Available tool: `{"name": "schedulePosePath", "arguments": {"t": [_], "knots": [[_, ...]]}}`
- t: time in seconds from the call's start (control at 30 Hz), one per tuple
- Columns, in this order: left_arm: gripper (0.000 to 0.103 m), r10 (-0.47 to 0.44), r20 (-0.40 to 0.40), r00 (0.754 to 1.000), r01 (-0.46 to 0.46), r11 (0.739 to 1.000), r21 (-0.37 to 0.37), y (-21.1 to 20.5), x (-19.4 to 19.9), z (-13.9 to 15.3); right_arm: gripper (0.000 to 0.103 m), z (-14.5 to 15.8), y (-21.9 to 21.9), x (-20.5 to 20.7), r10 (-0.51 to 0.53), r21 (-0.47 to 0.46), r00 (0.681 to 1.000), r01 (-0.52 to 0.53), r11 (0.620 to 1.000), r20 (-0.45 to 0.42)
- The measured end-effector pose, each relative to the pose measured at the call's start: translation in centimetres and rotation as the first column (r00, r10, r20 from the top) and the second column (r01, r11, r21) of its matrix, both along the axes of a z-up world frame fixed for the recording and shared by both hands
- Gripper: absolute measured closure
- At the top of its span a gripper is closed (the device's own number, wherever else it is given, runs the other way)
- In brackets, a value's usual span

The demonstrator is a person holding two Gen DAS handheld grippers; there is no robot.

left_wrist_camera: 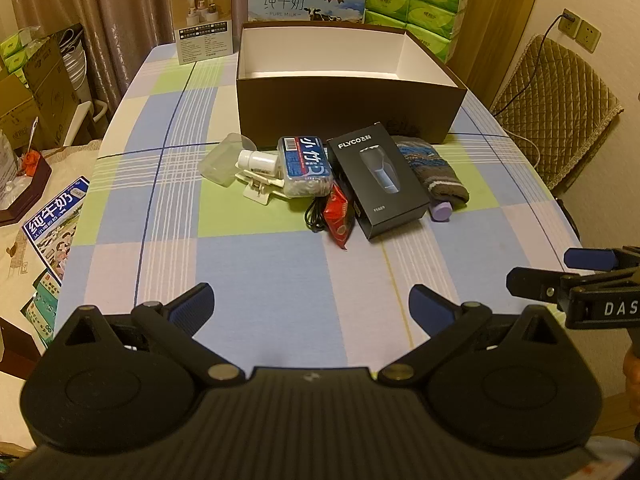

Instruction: Organize objects

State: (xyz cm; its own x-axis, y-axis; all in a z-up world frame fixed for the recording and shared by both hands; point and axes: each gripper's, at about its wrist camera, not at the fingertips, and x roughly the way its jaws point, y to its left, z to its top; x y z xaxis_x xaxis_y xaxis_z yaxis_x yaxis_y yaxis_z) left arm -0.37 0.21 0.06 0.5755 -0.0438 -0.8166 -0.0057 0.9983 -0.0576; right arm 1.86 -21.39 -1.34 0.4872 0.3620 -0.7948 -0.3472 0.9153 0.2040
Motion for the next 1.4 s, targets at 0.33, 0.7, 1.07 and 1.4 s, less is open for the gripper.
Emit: {"name": "schedulePosePath", "arguments": {"t": [0.33,0.7,1.07,1.4], "knots": [[0.001,-0.004,-0.002,1.0,0.004,1.0,-0.002,0.5,0.1,0.0,0.002,0.1,0.2,0.2,0.001,0.001,1.0,-0.001,1.0,0.0],[0.001,0.0,-0.006,1.0,0.0,1.0,-0.004,0.6,0.4,-0.1,0.002,0.4,0.5,0.8,0.009,0.005,1.0,-0.009,1.0,-0.003],[0.001,0.003,-0.012,1.0,-0.003,1.0,-0.004,0.6,1.2,-0.3,0.002,0.1,0.1,1.3,0.017,0.01,1.0,-0.017,1.0,-0.006],[0.001,0.004,-0.013,1.0,-0.004,1.0,-0.004,0.5,1.5,-0.4,0.002,0.1,-0.3,2.0,0.032,0.013,0.999,-0.032,0.999,-0.008]]}}
